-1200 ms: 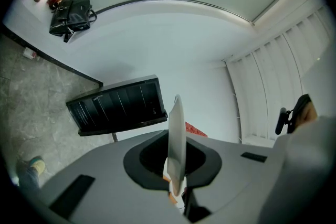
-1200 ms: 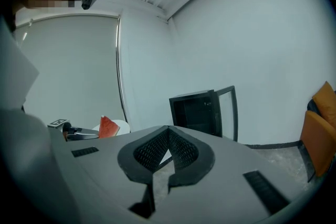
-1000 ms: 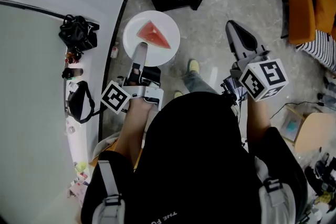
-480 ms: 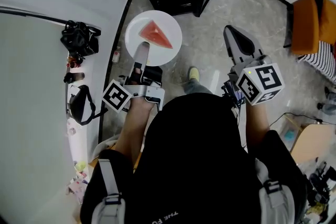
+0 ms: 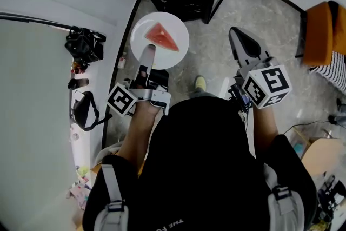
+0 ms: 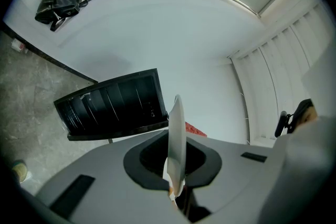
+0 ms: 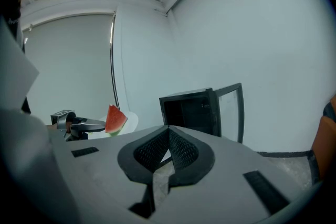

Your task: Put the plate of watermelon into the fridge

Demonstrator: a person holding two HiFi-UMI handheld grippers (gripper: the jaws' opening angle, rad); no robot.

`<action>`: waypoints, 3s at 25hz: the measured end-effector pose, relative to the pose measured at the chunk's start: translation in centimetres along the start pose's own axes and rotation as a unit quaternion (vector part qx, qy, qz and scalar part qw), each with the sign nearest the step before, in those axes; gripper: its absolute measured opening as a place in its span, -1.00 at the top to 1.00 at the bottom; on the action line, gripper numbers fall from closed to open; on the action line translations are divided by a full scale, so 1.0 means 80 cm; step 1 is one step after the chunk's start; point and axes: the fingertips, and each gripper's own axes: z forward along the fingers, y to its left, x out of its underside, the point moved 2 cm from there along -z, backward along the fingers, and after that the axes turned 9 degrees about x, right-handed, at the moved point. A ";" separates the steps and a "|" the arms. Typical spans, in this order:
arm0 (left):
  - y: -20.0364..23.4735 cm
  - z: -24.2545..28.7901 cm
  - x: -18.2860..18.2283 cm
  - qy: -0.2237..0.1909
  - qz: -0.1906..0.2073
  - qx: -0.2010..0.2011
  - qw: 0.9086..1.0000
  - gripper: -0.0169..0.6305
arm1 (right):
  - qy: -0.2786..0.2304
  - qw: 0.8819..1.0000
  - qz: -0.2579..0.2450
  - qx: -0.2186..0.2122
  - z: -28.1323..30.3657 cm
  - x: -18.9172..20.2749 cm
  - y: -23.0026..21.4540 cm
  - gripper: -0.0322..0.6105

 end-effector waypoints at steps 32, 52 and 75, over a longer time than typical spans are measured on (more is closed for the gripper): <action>0.005 0.019 0.003 -0.014 0.008 0.009 1.000 0.90 | 0.003 1.000 0.000 -0.022 0.034 0.000 -0.013 0.87; 0.044 0.094 -0.081 0.006 -0.011 0.007 1.000 0.90 | 0.008 0.999 -0.013 -0.030 0.152 -0.052 0.012 0.87; 0.088 0.139 -0.148 0.014 -0.028 0.013 0.999 0.90 | 0.022 1.000 -0.007 -0.008 0.237 -0.061 0.014 0.87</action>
